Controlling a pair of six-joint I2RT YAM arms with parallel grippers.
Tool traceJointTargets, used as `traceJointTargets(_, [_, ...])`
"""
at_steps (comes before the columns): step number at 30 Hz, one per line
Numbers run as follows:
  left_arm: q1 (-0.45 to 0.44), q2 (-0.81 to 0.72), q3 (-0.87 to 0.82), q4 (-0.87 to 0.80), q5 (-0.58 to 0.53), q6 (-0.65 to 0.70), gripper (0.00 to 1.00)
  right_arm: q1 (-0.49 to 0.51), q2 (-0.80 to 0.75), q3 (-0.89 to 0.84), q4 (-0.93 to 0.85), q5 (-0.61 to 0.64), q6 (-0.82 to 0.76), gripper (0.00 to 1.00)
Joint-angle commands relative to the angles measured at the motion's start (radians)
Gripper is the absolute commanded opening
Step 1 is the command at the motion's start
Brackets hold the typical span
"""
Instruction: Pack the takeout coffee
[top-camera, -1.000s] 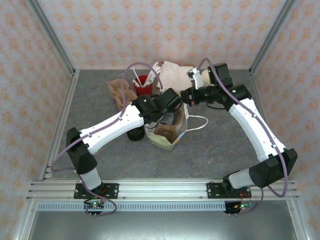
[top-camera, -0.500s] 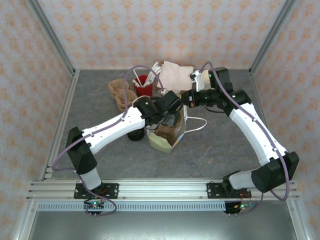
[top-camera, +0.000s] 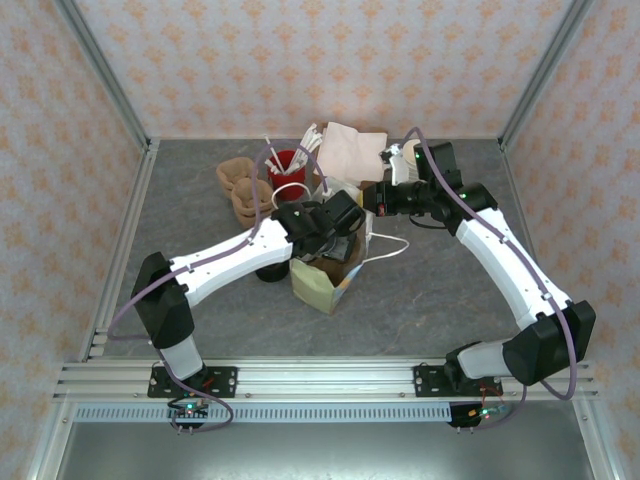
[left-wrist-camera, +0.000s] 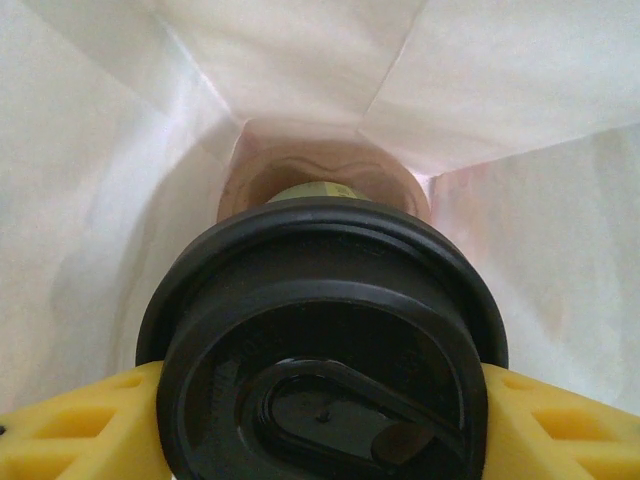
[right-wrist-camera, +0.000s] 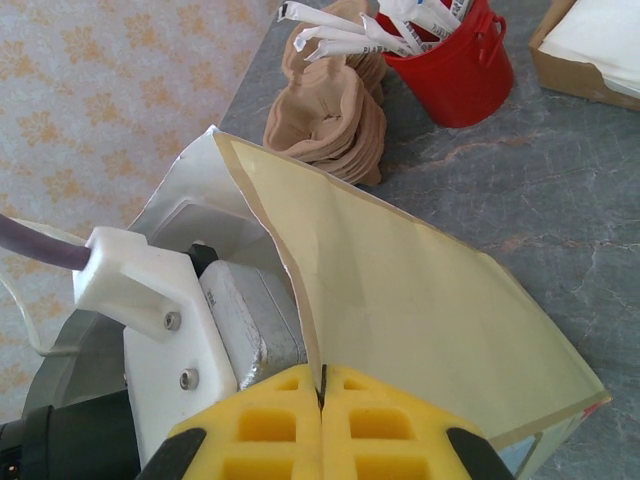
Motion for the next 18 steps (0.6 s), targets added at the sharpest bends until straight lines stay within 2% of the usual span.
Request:
traceJointTargets(1, [-0.004,-0.017,-0.026,0.027,-0.002,-0.019,0.62,-0.007,-0.007,0.005,0.031,0.014,0.007,0.0])
traceJointTargets(7, [0.002,0.009,-0.005,0.011,0.003,-0.013,0.62,-0.015,-0.006,-0.007,0.05,0.024,0.015,0.0])
traceJointTargets(12, [0.016,0.009,0.031,-0.013,0.003,-0.012,0.62,-0.011,-0.011,-0.01,0.04,-0.019,-0.017,0.0])
traceJointTargets(18, [0.042,0.004,0.109,-0.076,0.003,-0.018,0.62,0.0,-0.095,-0.112,0.068,-0.017,-0.068,0.0])
